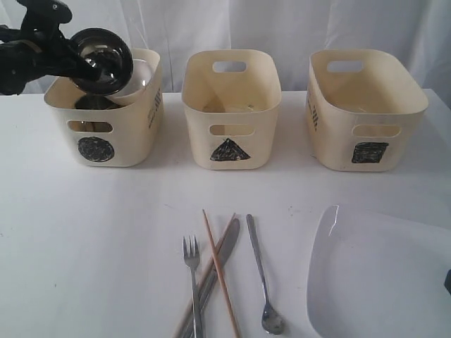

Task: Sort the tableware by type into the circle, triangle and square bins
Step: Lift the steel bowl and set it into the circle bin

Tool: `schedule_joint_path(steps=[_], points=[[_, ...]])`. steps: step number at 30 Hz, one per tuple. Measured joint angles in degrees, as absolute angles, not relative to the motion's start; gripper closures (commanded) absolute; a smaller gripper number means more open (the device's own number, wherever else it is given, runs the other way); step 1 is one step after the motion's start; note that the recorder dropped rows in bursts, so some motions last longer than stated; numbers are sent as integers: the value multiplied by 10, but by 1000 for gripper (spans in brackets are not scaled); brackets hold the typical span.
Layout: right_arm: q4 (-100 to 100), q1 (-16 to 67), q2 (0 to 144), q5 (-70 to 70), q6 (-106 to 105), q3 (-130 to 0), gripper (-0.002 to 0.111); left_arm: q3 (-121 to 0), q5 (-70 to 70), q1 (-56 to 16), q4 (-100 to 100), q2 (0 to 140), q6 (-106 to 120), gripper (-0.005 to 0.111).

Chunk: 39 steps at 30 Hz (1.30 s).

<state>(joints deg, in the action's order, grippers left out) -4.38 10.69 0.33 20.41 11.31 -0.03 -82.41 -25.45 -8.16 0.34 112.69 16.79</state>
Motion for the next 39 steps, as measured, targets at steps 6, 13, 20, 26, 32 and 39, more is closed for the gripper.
schedule_joint_path(steps=[6, 13, 20, 26, 32, 39], points=[[-44, 107, 3, 204, 113, 0, 108, -824, -236, -82, 31, 1127, 168, 72], [-44, 107, 3, 204, 113, 0, 108, -826, -223, -82, 41, 1127, 153, 38], [-44, 107, 3, 204, 113, 0, 108, -826, -193, -82, 41, 1094, 126, 37], [-44, 107, 3, 204, 113, 0, 108, -826, -67, -82, 41, 1026, 121, 52], [-44, 107, 3, 204, 113, 0, 108, -826, 100, -82, 41, 968, 101, 106], [-44, 107, 3, 204, 113, 0, 108, -825, 199, -82, 39, 911, 14, 107]])
